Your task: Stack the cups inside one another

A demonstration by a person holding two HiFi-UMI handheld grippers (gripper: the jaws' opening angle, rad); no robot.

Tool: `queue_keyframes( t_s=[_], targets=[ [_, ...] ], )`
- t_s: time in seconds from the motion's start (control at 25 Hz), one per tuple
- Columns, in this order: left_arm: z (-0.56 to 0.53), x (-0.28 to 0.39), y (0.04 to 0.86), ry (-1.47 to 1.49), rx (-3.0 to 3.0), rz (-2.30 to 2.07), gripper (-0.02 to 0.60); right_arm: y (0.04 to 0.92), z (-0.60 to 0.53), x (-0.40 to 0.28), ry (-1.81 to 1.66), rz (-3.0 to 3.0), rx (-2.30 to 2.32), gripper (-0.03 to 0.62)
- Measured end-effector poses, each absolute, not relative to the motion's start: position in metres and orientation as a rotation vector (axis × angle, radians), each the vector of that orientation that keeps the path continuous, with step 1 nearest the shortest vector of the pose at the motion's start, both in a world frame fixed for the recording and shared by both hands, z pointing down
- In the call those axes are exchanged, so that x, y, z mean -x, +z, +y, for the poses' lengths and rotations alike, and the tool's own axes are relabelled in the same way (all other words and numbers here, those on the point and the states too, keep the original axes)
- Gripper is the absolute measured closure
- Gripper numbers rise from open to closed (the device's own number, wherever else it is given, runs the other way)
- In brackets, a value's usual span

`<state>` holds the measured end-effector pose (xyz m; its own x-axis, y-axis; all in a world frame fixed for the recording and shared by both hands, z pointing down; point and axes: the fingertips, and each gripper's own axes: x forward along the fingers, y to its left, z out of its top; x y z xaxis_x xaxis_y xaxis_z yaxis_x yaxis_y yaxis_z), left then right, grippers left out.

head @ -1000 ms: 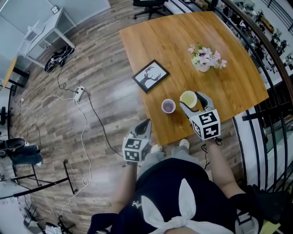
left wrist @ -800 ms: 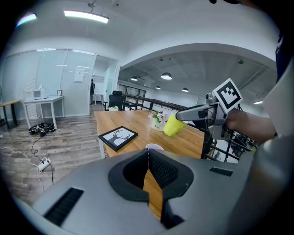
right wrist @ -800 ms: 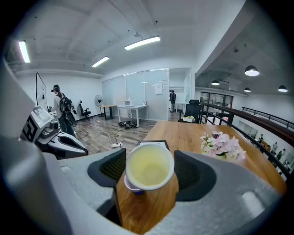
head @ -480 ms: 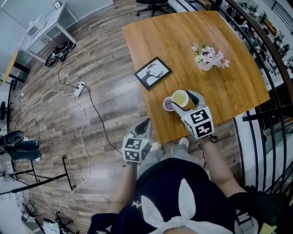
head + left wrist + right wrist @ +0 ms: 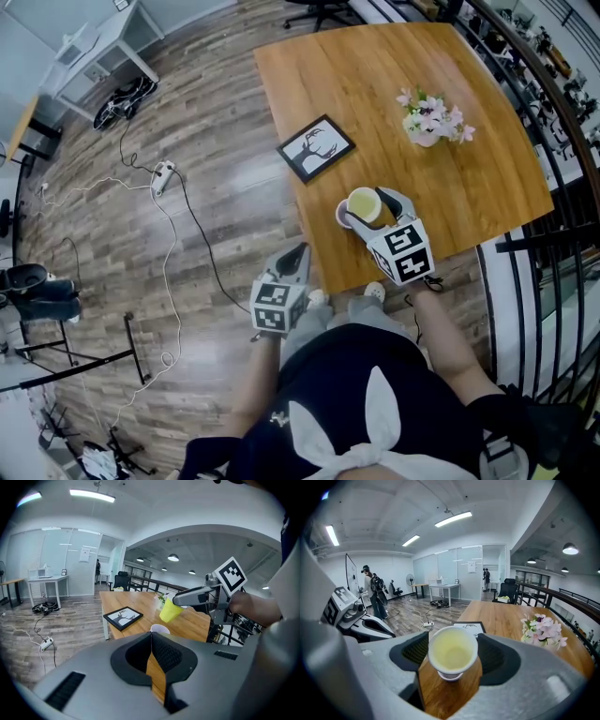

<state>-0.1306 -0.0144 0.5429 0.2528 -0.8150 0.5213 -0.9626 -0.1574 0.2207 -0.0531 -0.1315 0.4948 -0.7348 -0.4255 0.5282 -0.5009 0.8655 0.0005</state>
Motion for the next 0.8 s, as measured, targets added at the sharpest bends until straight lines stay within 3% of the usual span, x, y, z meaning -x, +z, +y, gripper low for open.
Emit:
queue_keyframes(
  t_s=[0.8],
  targets=[
    [-0.018,0.146,0.549,0.355,-1.959,-1.66,0.561,0.542,-0.13,0.067,0.251,-2.431,-0.527,0.269]
  ],
)
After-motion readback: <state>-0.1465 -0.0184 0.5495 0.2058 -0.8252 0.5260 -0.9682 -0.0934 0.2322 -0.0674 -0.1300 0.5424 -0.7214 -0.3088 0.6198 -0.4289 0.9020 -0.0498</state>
